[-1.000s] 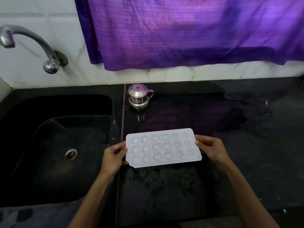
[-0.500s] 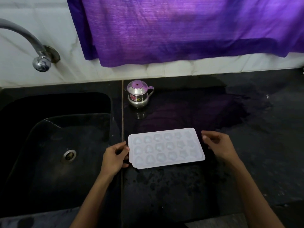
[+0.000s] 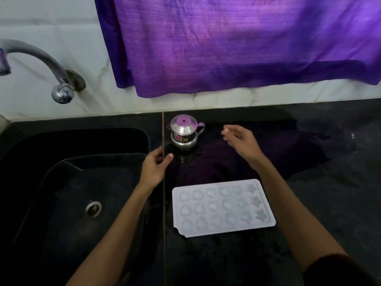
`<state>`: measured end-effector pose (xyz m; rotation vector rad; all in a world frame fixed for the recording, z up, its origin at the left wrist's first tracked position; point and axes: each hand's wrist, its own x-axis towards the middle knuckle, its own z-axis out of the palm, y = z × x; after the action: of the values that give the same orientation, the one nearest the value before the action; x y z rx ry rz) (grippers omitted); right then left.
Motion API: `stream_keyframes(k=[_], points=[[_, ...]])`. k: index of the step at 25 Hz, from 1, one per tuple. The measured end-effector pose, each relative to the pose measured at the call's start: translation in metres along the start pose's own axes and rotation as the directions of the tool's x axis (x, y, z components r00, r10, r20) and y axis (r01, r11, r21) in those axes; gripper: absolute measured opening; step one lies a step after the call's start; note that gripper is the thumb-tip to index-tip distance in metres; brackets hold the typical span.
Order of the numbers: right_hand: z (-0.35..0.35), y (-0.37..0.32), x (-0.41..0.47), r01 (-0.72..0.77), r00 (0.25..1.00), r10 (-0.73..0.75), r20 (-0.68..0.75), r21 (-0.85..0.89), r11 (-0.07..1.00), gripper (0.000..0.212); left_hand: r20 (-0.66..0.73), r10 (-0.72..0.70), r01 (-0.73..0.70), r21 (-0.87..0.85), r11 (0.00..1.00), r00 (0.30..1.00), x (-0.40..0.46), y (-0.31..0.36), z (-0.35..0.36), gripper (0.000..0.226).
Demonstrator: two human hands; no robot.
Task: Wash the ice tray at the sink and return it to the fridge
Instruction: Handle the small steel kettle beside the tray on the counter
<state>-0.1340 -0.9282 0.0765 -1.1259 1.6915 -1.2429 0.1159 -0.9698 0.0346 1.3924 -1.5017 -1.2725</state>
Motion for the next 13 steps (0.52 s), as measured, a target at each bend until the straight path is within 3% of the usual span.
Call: stream_keyframes(k=[1, 4, 9, 13], points=[[0.012, -0.002, 0.014, -0.021, 1.0, 0.021, 0.012, -0.007, 1.0, 0.034, 0.033, 0.019, -0.019, -0.002, 1.0, 0.999, 0.012, 0.003, 0.006, 0.045], [0.039, -0.006, 0.046, -0.061, 0.994, 0.067, 0.089, -0.073, 0.995, 0.048, 0.078, 0.006, -0.008, 0.027, 1.0, 0.997, 0.041, 0.006, 0.026, 0.083], [0.054, 0.004, 0.064, -0.081, 0.969, 0.102, 0.226, -0.102, 0.991, 0.041, 0.024, 0.053, -0.052, -0.035, 0.998, 0.998, 0.059, 0.005, 0.051, 0.057], [0.058, 0.006, 0.063, -0.096, 0.947, 0.087, 0.309, 0.013, 0.995, 0.025, 0.016, 0.043, -0.041, -0.117, 0.992, 0.999, 0.056, 0.006, 0.054, 0.051]])
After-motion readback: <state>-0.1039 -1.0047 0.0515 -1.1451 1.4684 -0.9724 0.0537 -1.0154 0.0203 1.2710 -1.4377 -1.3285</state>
